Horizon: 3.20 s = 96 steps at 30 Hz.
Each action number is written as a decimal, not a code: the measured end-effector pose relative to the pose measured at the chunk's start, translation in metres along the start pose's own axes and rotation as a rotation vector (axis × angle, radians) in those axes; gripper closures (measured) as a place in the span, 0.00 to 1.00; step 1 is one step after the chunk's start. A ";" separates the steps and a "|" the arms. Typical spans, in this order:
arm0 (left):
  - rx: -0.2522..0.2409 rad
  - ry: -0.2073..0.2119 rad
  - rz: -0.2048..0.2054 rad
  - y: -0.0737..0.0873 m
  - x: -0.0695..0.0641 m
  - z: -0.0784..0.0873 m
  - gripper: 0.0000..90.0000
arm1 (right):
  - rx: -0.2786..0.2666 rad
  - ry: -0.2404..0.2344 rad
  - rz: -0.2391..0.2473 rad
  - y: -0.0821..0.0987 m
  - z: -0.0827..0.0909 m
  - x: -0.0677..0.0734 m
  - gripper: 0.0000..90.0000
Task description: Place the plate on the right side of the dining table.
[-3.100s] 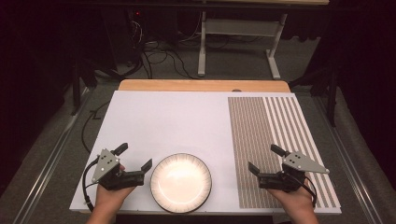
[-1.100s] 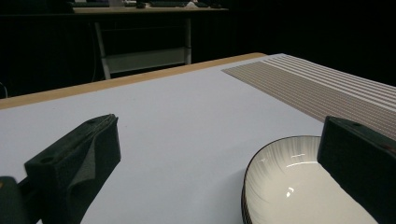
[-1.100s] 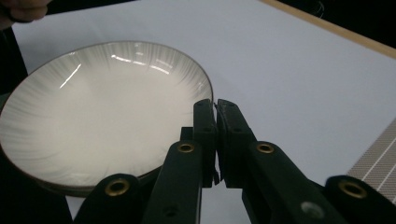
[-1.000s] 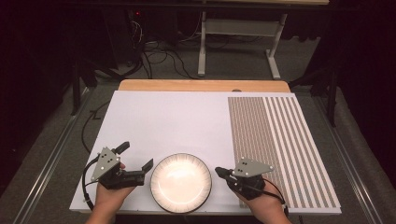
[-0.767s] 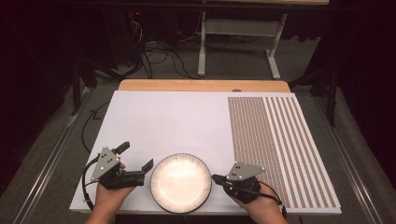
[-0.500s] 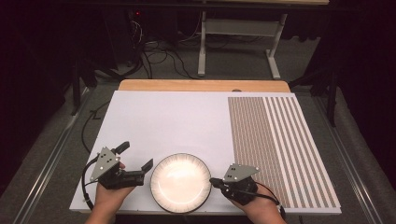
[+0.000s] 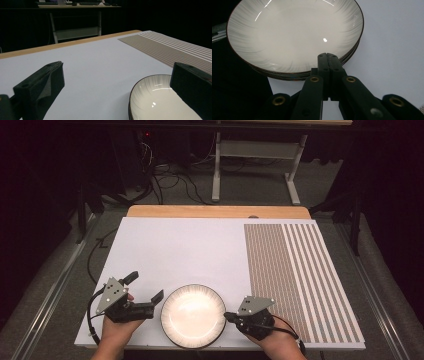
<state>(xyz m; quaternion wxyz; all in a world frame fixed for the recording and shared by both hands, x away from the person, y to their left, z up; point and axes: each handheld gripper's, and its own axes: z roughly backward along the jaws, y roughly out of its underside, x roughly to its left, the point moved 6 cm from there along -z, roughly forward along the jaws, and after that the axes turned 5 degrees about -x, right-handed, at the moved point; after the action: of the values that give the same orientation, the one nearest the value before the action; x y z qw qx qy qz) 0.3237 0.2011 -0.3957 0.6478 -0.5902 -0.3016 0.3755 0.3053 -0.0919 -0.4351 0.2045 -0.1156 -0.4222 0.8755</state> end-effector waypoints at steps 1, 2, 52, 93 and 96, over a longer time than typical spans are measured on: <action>0.000 0.000 0.001 0.000 0.000 0.000 0.00 | 0.005 -0.001 0.004 0.000 0.000 0.000 1.00; 0.000 0.001 0.002 0.000 0.000 0.000 0.00 | 0.007 -0.002 0.007 0.000 0.000 0.000 1.00; -0.017 -0.011 0.009 -0.004 0.004 0.004 0.00 | 0.027 -0.029 0.018 -0.008 -0.018 0.014 1.00; 0.191 0.040 0.103 0.015 0.000 0.001 0.00 | 0.034 -0.066 0.041 -0.017 -0.044 0.026 1.00; 0.253 0.049 0.150 0.023 -0.002 0.000 0.00 | 0.036 -0.066 0.043 -0.017 -0.044 0.025 1.00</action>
<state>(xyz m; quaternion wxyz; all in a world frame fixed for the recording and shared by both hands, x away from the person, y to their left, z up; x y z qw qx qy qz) 0.3194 0.2006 -0.4187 0.6941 -0.5340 -0.1909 0.4434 0.3037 -0.0407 -0.4499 0.1737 -0.0922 -0.4102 0.8905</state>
